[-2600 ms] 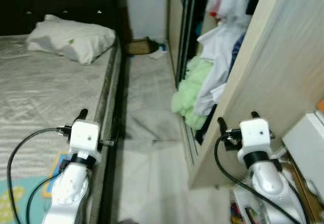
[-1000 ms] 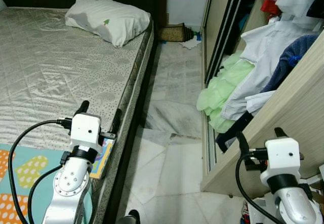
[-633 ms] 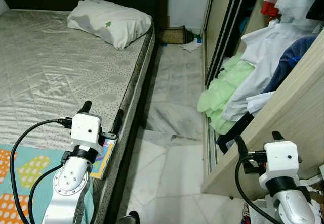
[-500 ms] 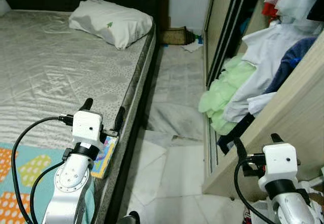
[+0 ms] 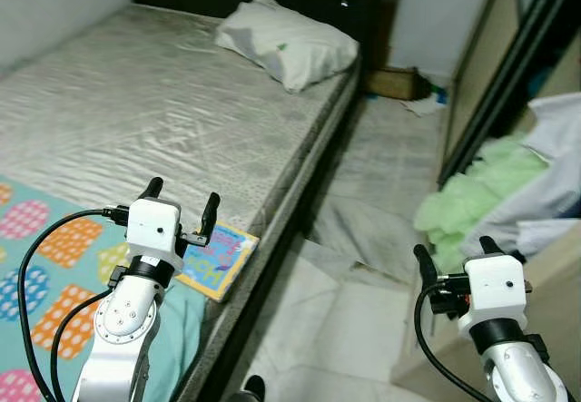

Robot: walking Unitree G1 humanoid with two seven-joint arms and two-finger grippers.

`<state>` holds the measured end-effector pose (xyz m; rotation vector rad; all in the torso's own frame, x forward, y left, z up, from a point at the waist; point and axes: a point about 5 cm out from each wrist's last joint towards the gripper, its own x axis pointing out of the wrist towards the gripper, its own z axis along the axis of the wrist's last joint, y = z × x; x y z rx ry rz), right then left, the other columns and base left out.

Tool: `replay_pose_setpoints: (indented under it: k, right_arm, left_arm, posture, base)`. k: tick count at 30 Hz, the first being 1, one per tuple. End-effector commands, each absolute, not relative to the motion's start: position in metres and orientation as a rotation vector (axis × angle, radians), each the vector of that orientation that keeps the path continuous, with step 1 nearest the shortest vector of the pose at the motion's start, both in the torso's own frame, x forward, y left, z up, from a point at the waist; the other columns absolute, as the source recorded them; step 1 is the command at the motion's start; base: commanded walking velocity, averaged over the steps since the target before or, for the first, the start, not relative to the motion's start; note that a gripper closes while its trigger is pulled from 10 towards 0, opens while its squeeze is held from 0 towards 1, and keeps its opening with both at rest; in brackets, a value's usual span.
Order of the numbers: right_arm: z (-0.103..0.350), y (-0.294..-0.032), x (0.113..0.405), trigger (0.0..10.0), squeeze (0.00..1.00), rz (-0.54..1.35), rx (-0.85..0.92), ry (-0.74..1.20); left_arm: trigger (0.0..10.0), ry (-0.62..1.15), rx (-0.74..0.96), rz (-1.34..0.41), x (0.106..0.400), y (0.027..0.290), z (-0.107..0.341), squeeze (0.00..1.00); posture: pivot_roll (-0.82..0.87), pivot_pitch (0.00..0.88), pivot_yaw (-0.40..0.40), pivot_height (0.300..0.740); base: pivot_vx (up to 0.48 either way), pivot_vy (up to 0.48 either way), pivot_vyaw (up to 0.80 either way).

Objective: Clean up the room

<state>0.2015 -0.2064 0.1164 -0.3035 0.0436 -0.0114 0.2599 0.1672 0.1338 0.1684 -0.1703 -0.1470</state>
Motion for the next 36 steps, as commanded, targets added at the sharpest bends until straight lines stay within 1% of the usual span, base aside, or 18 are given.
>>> replay_pose_setpoints:
  k: [1, 11, 15, 21, 24, 28, 31, 35, 36]
  right_arm:
    - [0.115, -0.206, 0.202, 10.0, 0.00, -0.001, -0.295, 0.044]
    - [0.116, -0.202, 0.209, 10.0, 0.00, 0.036, -0.301, 0.024]
    - [0.120, -0.200, 0.220, 10.0, 0.00, 0.045, -0.300, 0.005]
    - [0.123, -0.189, 0.228, 10.0, 0.00, 0.088, -0.298, -0.019]
    - [0.126, -0.182, 0.233, 10.0, 0.00, 0.114, -0.293, -0.038]
    - [0.132, -0.170, 0.245, 10.0, 0.00, 0.180, -0.300, -0.079]
    - [0.135, -0.168, 0.253, 10.0, 0.00, 0.219, -0.303, -0.094]
    - [0.137, -0.165, 0.259, 10.0, 0.00, 0.252, -0.291, -0.088]
    - [0.137, -0.161, 0.261, 10.0, 0.00, 0.277, -0.290, -0.088]
  left_arm:
    - [10.0, -0.177, 0.178, -0.144, 0.259, 0.169, 0.135, 0.00]
    - [10.0, -0.183, 0.180, -0.127, 0.259, 0.168, 0.134, 0.00]
    - [10.0, -0.190, 0.183, -0.119, 0.259, 0.167, 0.134, 0.00]
    - [10.0, -0.188, 0.174, -0.099, 0.259, 0.167, 0.132, 0.00]
    - [10.0, -0.180, 0.180, -0.083, 0.259, 0.169, 0.131, 0.00]
    - [10.0, -0.187, 0.195, -0.092, 0.262, 0.169, 0.133, 0.00]
    - [10.0, -0.181, 0.207, -0.115, 0.260, 0.169, 0.132, 0.00]
    - [10.0, -0.163, 0.205, -0.088, 0.259, 0.172, 0.130, 0.00]
    - [10.0, -0.147, 0.195, -0.058, 0.259, 0.174, 0.129, 0.00]
  posture:
    - [-0.06, 0.115, 0.000, 0.731]
    - [-0.05, 0.109, -0.006, 0.731]
    - [-0.04, 0.098, -0.013, 0.731]
    - [-0.04, 0.076, -0.011, 0.731]
    - [-0.03, 0.068, 0.003, 0.731]
    - [-0.02, 0.072, 0.022, 0.731]
    - [-0.01, 0.085, 0.032, 0.731]
    - [-0.01, 0.102, 0.038, 0.731]
    - [0.01, 0.117, 0.035, 0.731]
  base:
    - [0.000, 0.000, 0.80]
    - [0.000, 0.000, 0.80]
    - [0.000, 0.000, 0.80]
    - [0.000, 0.000, 0.80]
    - [0.000, 0.000, 0.80]
    - [0.000, 0.000, 0.80]
    - [0.000, 0.000, 0.80]
    - [0.000, 0.000, 0.80]
    - [0.000, 0.000, 0.80]
